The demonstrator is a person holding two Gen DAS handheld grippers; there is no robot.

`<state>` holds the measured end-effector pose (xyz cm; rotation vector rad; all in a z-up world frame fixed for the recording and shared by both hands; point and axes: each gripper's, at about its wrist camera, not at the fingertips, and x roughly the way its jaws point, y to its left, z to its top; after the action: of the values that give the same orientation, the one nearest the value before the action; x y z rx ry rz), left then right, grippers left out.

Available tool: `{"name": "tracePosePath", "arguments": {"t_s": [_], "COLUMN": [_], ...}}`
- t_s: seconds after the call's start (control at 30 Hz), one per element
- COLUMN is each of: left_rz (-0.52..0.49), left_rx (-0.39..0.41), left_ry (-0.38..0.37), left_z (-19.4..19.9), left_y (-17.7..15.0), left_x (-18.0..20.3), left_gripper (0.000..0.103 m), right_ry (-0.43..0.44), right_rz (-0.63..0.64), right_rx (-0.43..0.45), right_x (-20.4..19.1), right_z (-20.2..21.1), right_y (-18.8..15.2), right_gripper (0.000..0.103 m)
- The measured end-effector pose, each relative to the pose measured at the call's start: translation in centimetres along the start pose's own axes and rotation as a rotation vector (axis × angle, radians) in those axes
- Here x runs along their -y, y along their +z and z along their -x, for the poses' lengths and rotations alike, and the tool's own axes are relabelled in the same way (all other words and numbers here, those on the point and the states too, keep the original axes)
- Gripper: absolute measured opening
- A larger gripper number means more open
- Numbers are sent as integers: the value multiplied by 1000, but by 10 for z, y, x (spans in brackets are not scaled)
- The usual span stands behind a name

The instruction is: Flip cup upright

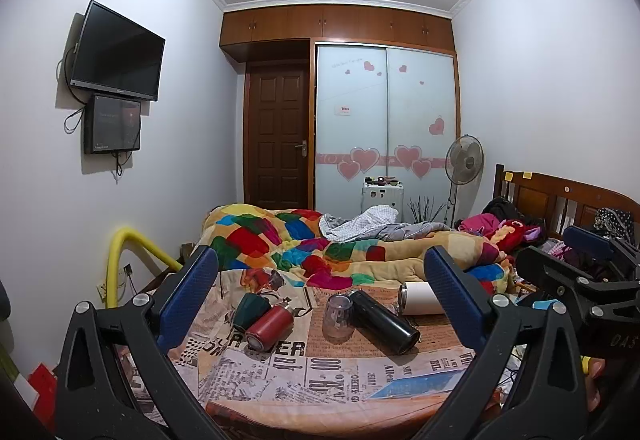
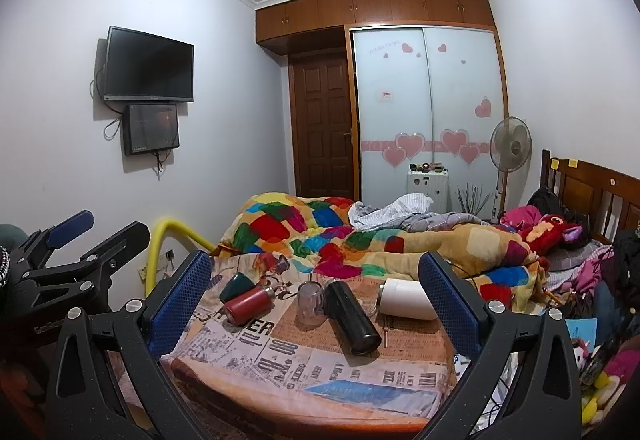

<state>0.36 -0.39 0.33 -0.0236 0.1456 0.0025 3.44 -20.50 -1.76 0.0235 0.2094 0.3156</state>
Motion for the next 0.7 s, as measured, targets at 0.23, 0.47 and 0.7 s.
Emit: {"name": "tracePosePath", "arguments": {"t_s": [0.23, 0.47, 0.7], "left_rz": [-5, -8, -9], "left_rx": [9, 9, 12], "left_ry": [-2, -7, -3], "left_z": [1, 1, 1], "left_y": [1, 0, -1], "left_x": [0, 0, 2], "left_gripper": [103, 103, 103], "right_ry": [0, 1, 1], "right_rz": [0, -2, -3], "right_rx": [-3, -2, -3], "right_x": [0, 0, -1], "right_z": [0, -1, 0], "right_y": [0, 0, 1], "right_gripper": [103, 103, 103]}}
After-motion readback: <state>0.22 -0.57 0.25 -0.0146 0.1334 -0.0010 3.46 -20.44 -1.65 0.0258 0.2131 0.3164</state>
